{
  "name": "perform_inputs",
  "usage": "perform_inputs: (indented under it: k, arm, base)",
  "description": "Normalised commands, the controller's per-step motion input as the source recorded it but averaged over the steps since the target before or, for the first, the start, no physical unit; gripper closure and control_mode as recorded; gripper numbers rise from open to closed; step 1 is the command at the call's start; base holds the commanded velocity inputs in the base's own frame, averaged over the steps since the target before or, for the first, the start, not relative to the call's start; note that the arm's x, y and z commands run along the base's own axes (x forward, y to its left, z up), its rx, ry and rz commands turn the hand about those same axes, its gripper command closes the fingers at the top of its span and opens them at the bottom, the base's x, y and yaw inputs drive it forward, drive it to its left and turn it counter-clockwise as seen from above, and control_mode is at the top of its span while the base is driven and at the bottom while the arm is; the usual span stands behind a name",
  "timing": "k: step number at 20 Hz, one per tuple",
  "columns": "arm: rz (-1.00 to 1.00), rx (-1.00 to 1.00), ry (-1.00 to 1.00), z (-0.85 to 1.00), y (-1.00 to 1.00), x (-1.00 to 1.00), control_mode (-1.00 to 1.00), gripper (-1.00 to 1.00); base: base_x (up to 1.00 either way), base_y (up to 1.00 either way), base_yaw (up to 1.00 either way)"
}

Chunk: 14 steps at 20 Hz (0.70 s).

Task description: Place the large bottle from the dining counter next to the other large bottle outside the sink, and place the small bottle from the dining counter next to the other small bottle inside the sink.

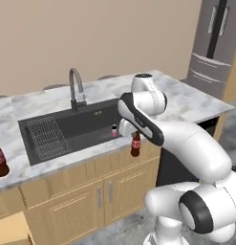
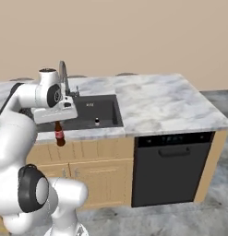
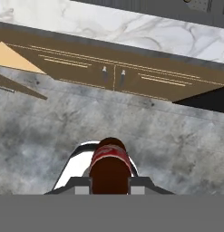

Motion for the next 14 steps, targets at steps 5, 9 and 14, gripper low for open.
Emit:
perform_inputs:
  k: [5,9,14]
  arm:
    - [0.00,0.00,0.00,0.00,0.00,0.00,1.00,1.00]
    - [0.00,0.00,0.00,0.00,0.00,0.00,1.00,1.00]
    - [0.00,0.00,0.00,0.00,0.00,0.00,1.00,1.00]
  base:
    - [0.48,-0.78,0.03]
    - [0.23,-0.32,0.00]
    - [0.46,0.11,0.00]
